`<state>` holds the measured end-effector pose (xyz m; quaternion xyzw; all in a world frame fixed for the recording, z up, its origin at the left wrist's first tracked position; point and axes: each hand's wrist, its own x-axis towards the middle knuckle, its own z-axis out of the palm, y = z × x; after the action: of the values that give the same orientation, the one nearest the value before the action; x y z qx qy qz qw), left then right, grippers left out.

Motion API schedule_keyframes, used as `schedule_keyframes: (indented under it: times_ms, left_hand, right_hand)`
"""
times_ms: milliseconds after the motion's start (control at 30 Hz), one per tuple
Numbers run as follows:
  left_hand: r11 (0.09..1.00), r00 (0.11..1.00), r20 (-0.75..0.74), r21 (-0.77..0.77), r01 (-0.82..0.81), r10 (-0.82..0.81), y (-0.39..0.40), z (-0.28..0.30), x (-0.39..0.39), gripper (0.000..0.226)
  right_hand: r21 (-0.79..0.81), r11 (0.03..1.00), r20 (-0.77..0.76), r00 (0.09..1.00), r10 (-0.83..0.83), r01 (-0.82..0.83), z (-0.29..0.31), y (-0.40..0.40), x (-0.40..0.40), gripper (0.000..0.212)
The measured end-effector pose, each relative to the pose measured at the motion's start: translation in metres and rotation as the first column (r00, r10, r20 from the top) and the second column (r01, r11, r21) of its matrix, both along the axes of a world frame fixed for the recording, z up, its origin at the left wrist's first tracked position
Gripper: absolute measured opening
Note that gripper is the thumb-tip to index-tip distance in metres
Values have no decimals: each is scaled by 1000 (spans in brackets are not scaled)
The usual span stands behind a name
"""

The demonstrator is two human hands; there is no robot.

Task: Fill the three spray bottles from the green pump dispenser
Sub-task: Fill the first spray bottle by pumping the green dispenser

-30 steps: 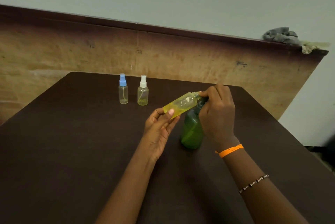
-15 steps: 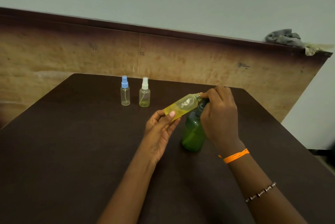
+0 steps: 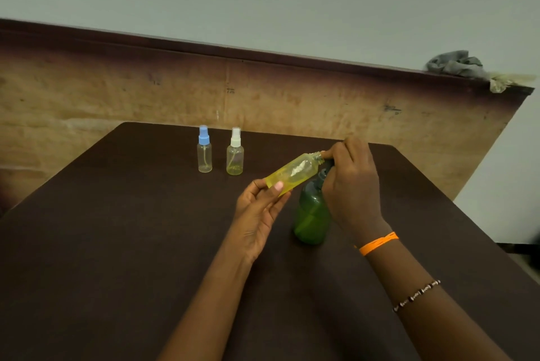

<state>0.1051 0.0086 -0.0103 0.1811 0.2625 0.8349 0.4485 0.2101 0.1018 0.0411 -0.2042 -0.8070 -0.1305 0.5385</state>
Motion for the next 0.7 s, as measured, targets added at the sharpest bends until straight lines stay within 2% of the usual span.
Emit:
schedule_keyframes:
  times_ms: [233, 400, 533, 700]
  left_hand:
    - [1000, 1000, 4, -13, 2, -2, 3, -2, -2, 27]
    - [1000, 1000, 7, -21, 11, -11, 0, -1, 1, 24]
    - [1000, 1000, 3, -4, 3, -3, -1, 1, 1, 23]
    - [1000, 1000, 2, -3, 7, -7, 1, -3, -1, 25]
  right_hand:
    - [-31, 999, -123, 992, -12, 8, -19, 2, -5, 24]
    - [-5, 1000, -23, 1000, -3, 3, -8, 5, 1, 18]
    - [-4, 1000, 40, 999, 9, -9, 5, -3, 2, 25]
    - [-25, 999, -63, 998, -30, 29, -20, 1, 0, 23]
